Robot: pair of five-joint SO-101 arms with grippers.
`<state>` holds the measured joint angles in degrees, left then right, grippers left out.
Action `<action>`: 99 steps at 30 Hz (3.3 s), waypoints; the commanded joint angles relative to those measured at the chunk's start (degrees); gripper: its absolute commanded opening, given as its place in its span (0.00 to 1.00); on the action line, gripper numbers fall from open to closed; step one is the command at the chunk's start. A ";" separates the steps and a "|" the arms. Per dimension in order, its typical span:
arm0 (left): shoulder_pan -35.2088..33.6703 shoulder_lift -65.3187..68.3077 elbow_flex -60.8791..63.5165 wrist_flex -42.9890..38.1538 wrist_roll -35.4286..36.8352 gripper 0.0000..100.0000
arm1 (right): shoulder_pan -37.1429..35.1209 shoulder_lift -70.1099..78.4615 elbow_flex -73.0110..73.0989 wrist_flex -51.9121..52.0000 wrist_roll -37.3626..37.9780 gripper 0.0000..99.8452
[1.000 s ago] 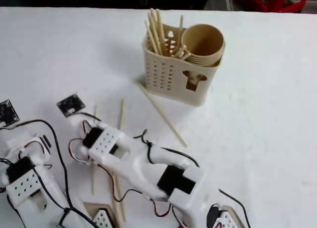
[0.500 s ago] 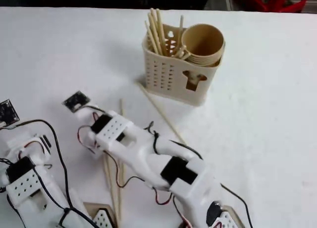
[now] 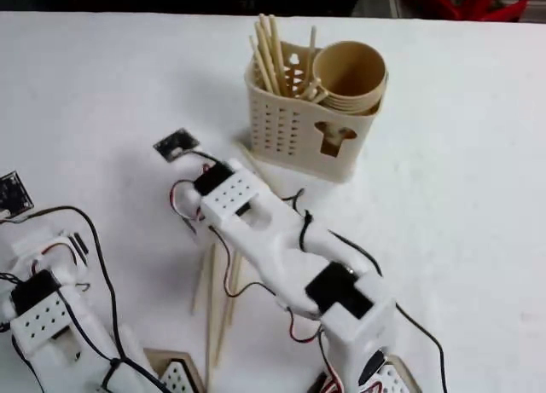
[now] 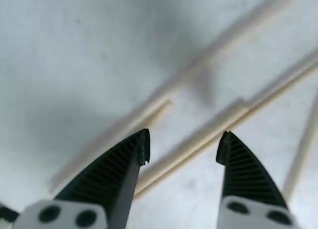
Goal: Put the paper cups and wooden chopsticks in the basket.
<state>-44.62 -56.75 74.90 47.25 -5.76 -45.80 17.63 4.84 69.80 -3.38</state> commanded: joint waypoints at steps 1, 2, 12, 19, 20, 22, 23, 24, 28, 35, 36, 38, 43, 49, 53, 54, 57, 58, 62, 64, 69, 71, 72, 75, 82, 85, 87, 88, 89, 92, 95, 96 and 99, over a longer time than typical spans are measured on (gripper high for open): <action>-0.31 -1.19 -2.99 -1.05 0.44 0.16 | 0.22 -4.70 -1.23 2.86 0.00 0.23; -0.31 -1.19 -2.99 -1.05 0.44 0.16 | 0.22 -4.97 -1.23 3.30 -0.09 0.23; -0.31 -1.19 -2.99 -1.05 0.44 0.16 | 2.51 -5.14 2.20 4.44 -3.69 0.23; -0.22 -1.19 -2.99 -1.05 0.44 0.16 | 6.90 -4.53 8.79 -6.29 -3.69 0.23; -0.22 -1.19 -2.99 -1.05 0.44 0.16 | 7.25 -4.53 9.67 -7.60 -3.69 0.23; -0.22 -1.19 -2.99 -1.05 0.44 0.16 | 7.34 -4.35 11.16 -10.07 -3.69 0.23; -0.22 -1.19 -2.99 -1.05 0.44 0.16 | 7.25 -3.82 11.52 -11.21 -3.69 0.22; -0.22 -1.19 -2.99 -1.05 0.44 0.16 | 7.16 -2.95 11.60 -12.18 -3.69 0.21; -0.22 -1.19 -2.99 -1.05 0.44 0.16 | 7.08 2.59 9.67 -15.43 -3.52 0.12; -0.22 -1.19 -2.99 -1.05 0.44 0.16 | 6.99 8.84 1.23 -8.57 -3.25 0.06; -0.22 -1.19 -2.99 -1.05 0.44 0.16 | 6.90 9.27 0.79 -8.22 -3.25 0.03; -0.22 -1.19 -2.99 -1.05 0.44 0.16 | 5.93 9.36 0.70 -8.13 -3.25 0.02; -0.22 -1.19 -2.99 -1.05 0.44 0.16 | 1.98 5.58 0.62 -8.04 -3.16 0.02; -0.22 -1.19 -2.99 -1.05 0.44 0.16 | 2.07 -3.21 0.88 -6.64 -3.16 0.02; -0.22 -1.19 -2.99 -1.05 0.44 0.16 | 1.89 -8.13 0.88 -3.38 -3.08 0.02; -0.22 -1.19 -2.99 -1.05 0.44 0.16 | 1.89 -9.54 0.88 -2.95 -3.08 0.02; -0.22 -1.19 -2.99 -1.05 0.44 0.16 | 2.07 -13.85 0.88 -2.33 -1.67 0.02; -0.22 -1.19 -2.99 -1.05 0.44 0.16 | 2.07 -15.34 0.88 -1.98 -0.97 0.02; -0.22 -1.19 -2.99 -1.05 0.44 0.16 | 3.21 -22.20 0.53 -2.07 -0.35 0.02; -0.22 -1.19 -2.99 -1.05 0.44 0.16 | 4.53 -25.89 -0.62 -2.24 -0.35 0.02; -0.22 -1.19 -2.99 -1.05 0.44 0.16 | 8.66 -33.19 -7.38 -2.15 -0.35 0.02; -0.22 -1.19 -2.99 -1.05 0.44 0.16 | 9.89 -34.86 -10.90 -2.24 -0.35 0.02; -0.22 -1.19 -2.99 -1.05 0.44 0.16 | 10.59 -35.38 -12.57 -2.33 -0.35 0.02; -0.22 -1.19 -2.99 -1.05 0.44 0.16 | 12.35 -35.65 -18.20 -2.33 -0.35 0.02; -0.22 -1.19 -2.99 -1.05 0.44 0.16 | 15.87 -35.56 -28.40 -5.23 -0.70 0.02; -0.22 -1.19 -2.99 -1.14 0.44 0.16 | 18.24 -35.56 -29.98 -11.12 -0.35 0.02; -0.22 -1.19 -2.99 -1.14 0.44 0.16 | 20.09 -35.47 -29.80 -16.57 -0.35 0.02; -0.22 -1.19 -2.99 -1.14 0.44 0.16 | 21.05 -35.47 -29.80 -19.30 -0.35 0.02; -0.22 -1.19 -2.99 -1.14 0.44 0.16 | 22.02 -35.38 -29.71 -21.76 -0.35 0.02; -0.22 -1.19 -2.99 -1.14 0.44 0.16 | 24.75 -34.07 -29.80 -28.00 -0.35 0.02; -0.22 -1.19 -2.99 -1.14 0.44 0.16 | 26.77 -31.78 -29.80 -32.40 -0.26 0.02; -0.22 -1.19 -2.99 -1.14 0.44 0.16 | 27.38 -30.73 -29.80 -33.27 -0.26 0.02; -0.22 -1.19 -2.99 -1.14 0.44 0.16 | 28.62 -28.00 -29.80 -34.42 -0.26 0.02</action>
<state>-44.62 -56.75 74.90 47.25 -5.76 -18.64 -11.47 -22.59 37.54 -4.26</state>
